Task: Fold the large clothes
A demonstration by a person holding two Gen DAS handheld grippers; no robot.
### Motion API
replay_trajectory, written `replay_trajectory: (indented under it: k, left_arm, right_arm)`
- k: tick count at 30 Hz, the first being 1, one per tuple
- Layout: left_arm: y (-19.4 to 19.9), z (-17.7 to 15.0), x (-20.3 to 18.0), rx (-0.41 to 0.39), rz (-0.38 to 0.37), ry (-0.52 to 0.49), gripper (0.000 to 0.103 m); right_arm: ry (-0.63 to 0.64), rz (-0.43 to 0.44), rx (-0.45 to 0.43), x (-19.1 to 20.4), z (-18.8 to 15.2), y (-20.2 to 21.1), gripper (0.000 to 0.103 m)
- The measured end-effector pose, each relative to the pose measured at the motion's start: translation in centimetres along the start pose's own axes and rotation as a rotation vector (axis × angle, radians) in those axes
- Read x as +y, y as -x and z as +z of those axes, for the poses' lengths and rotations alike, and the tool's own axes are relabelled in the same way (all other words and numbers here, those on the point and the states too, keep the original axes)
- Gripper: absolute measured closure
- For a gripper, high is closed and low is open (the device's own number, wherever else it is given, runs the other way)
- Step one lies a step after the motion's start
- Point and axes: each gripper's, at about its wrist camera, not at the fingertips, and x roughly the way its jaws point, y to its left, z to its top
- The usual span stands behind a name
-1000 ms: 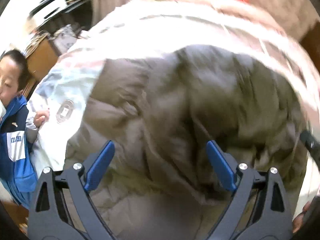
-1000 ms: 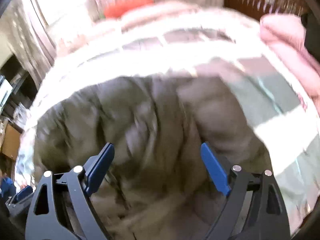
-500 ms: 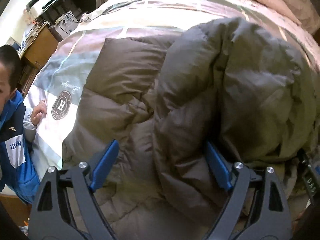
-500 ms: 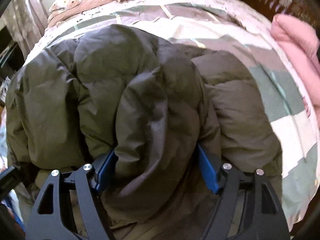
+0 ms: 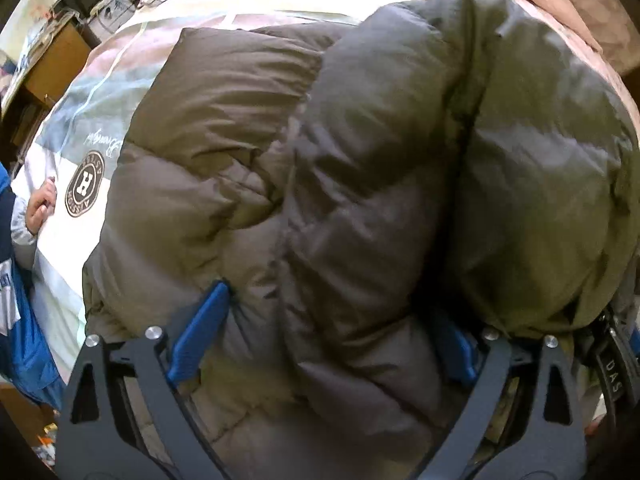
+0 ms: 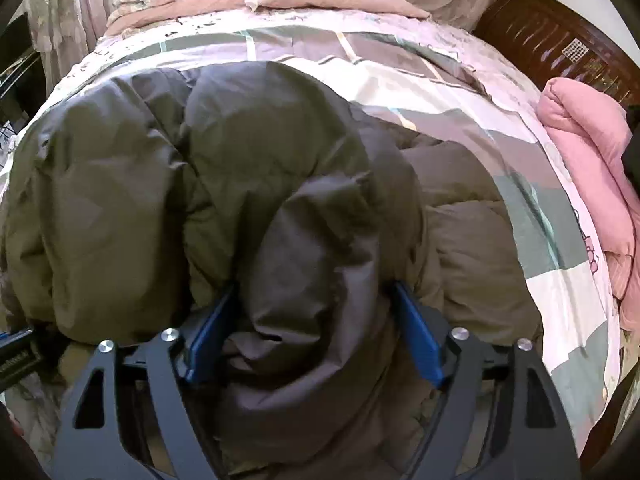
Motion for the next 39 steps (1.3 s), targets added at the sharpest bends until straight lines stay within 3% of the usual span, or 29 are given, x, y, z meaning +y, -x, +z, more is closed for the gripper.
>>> replay_trajectory:
  k: [3,6,9,12,20,24,27,29,31,33,35,39]
  left_arm:
    - [1.3,0.3,0.4,-0.027,-0.007,0.026,0.01]
    - [3.4,0.3,0.4,-0.121,0.012,0.039,0.01]
    - [4.1,0.4,0.2,-0.151,0.031,0.013,0.01]
    - [2.9,0.1,0.0,-0.097,0.055,-0.026,0.01]
    - [1.9,-0.4,0.7,-0.054,0.038,-0.047,0.009]
    - [1.1,-0.7,0.4,-0.035,0.079,-0.076,0.003]
    - [0.6,-0.7,1.3,0.003,0.05,-0.032,0.003]
    - [1.1,-0.8,1.4,-0.005,0.028,-0.018,0.005]
    - [1.8,-0.9,1.1,-0.03,0.029,-0.038,0.005]
    - [1.9,-1.1,0.8,-0.034,0.045,-0.066,0.005]
    - [1.4,-1.1,0.9,-0.021,0.042,-0.066,0.005]
    - [0.2,-1.1,2.0,0.026,0.004,-0.021,0.003]
  right_arm:
    - [-0.119,0.104,-0.131,-1.1,1.2,3.2,0.024]
    - [-0.132,0.176,-0.2,-0.5,3.0,4.7,0.024]
    - [-0.12,0.205,-0.126,0.7,4.0,2.4,0.024]
    - [-0.112,0.158,0.003,2.0,3.7,-1.8,0.021]
    - [-0.125,0.137,0.028,2.6,4.1,-2.4,0.016]
    - [-0.081,0.121,0.026,2.6,3.7,-3.0,0.01]
    - [-0.1,0.134,0.056,2.0,3.5,-3.1,0.01]
    - [-0.156,0.163,0.043,1.5,3.6,-1.8,0.01]
    - [-0.211,0.246,-0.032,0.9,4.0,0.4,0.01]
    - [-0.164,0.284,-0.128,1.4,4.6,2.4,0.01]
    - [-0.083,0.272,-0.16,2.6,4.9,2.5,0.01]
    - [-0.068,0.266,0.046,4.2,4.1,-2.2,0.008]
